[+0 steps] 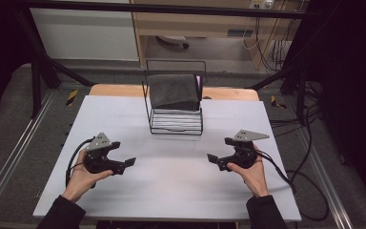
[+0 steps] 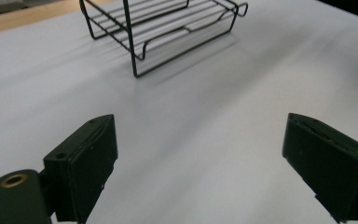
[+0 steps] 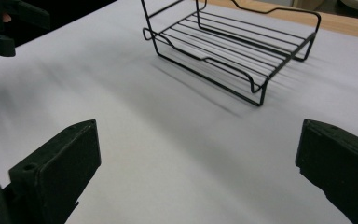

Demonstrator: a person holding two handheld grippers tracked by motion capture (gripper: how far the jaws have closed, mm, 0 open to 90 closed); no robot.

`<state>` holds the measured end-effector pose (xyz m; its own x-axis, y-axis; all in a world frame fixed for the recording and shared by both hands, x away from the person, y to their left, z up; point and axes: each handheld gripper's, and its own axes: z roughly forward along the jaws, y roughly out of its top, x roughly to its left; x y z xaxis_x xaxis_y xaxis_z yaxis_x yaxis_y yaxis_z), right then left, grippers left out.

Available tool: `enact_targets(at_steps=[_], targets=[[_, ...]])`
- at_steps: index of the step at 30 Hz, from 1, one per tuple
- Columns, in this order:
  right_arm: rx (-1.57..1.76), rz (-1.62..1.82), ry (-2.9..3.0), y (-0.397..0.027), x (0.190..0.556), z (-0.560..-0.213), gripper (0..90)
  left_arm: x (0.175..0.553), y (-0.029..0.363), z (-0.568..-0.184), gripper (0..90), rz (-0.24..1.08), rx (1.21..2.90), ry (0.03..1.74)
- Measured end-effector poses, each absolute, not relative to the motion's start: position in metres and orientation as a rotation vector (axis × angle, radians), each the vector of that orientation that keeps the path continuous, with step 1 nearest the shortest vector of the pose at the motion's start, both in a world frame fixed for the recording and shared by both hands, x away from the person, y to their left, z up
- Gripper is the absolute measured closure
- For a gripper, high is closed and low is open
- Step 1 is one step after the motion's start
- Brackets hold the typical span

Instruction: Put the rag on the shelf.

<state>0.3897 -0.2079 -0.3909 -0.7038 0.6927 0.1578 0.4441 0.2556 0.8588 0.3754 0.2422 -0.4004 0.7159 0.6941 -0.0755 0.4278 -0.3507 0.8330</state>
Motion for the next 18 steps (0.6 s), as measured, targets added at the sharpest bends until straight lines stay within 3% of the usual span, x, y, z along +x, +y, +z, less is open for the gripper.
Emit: enact_targets(at_steps=[18], targets=[[1.131, 1.376, 2.347, -0.252, 0.367, -0.446, 0.9, 0.358, 0.27, -0.438, 10.6, 0.379, 2.033, 0.9]])
